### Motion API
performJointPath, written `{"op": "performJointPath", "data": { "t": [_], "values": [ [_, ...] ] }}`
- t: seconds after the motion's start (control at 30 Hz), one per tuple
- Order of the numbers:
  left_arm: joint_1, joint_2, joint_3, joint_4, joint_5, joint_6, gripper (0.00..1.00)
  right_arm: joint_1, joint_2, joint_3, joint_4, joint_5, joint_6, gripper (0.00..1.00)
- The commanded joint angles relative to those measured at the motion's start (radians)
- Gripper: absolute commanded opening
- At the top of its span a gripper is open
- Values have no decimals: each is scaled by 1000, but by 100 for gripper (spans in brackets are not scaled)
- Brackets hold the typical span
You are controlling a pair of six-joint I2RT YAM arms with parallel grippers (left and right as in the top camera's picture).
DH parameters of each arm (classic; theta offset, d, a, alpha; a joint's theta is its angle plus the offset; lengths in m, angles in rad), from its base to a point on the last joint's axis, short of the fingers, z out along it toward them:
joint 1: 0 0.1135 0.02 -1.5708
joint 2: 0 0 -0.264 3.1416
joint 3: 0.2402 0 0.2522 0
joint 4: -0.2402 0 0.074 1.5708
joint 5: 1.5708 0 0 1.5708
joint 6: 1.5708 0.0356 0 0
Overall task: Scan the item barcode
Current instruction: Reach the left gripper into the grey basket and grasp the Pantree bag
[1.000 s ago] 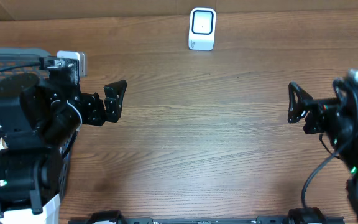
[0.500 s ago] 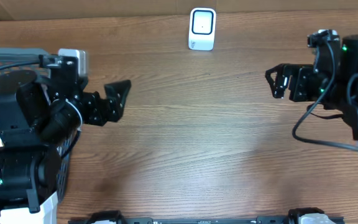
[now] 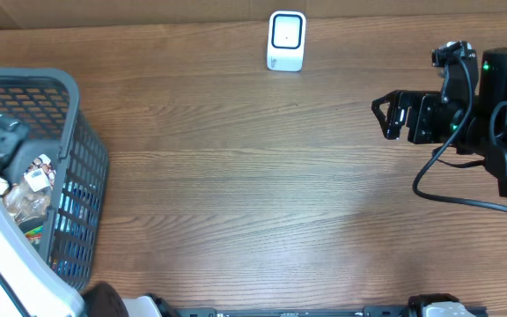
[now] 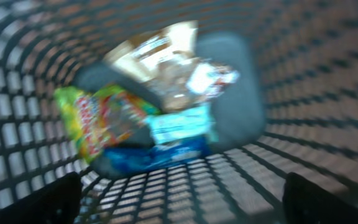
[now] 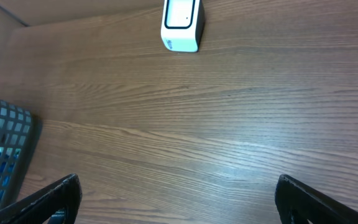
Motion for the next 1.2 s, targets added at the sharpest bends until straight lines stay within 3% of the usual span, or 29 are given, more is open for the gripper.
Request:
{"op": "performJointPath", "data": {
  "t": [0.0,0.17,0.43,0.73,1.1,1.17],
  "values": [
    [138,66,-56,-17,20,-109,91,3,-10,28,3,-5,-5,100],
    [225,79,-291,157,19,-105,91,3,2,28,2,-5,-5,100],
    [224,79,-611,569,20,-48,91,3,54,28,-9,-5,-5,100],
    [222,86,-893,1008,33,10,100,3,66,28,-21,-5,-5,100],
    [184,269,-956,1172,107,53,100,3,66,28,-57,-6,-4,100],
    [174,306,-956,1167,139,72,95,3,66,28,-61,-6,-4,100]
  ]
}}
